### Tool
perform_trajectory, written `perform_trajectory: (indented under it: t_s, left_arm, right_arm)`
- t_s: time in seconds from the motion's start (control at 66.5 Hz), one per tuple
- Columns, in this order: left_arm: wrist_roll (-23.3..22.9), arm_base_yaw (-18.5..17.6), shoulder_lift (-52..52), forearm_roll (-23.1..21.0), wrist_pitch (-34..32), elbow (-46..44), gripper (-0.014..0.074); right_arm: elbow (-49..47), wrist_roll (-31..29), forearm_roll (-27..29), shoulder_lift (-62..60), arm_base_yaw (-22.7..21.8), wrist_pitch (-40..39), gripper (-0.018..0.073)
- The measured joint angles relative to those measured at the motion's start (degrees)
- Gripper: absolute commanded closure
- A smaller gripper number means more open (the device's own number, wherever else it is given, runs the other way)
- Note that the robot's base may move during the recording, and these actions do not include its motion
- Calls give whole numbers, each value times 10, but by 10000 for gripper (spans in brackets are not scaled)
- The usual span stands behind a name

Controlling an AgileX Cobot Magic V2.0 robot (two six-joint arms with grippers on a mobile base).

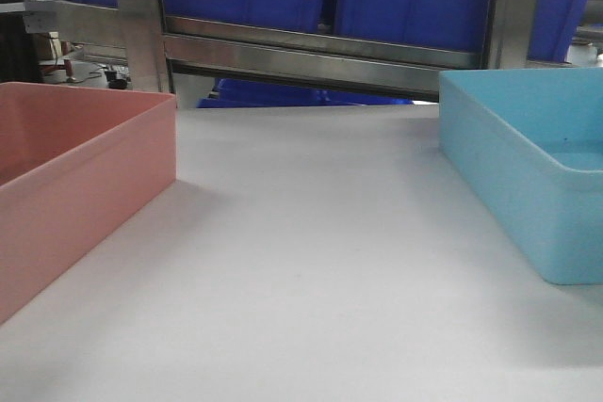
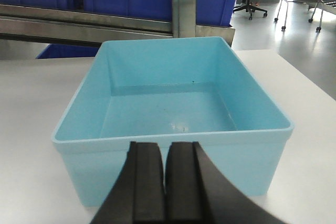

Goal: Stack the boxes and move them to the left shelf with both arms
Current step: 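Grip the pink bin rim with the left gripper and lift it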

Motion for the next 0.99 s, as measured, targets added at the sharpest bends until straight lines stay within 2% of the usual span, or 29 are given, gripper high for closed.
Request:
perform_trajectory:
  t_s: [0.211,0.391,0.512,0.647,0.858,0.993]
  left_arm:
    - [-54,-2,-79,-17,14,0,599]
    - [-140,-23,-145,-22,55,0,599]
    - [-190,-66,-177,-22,68,0,599]
    - [-256,-132,-190,-22,60,1,599]
    - [-379,-237,-189,-26,-26,3,599]
    - [-454,-280,-169,-27,-82,3,599]
  right_arm:
    - [0,0,0,0,0,0,505]
    - [0,0,0,0,0,0,505]
    - [0,0,0,0,0,0,505]
    - [0,0,0,0,0,0,505]
    - [0,0,0,0,0,0,505]
    - [0,0,0,0,0,0,505]
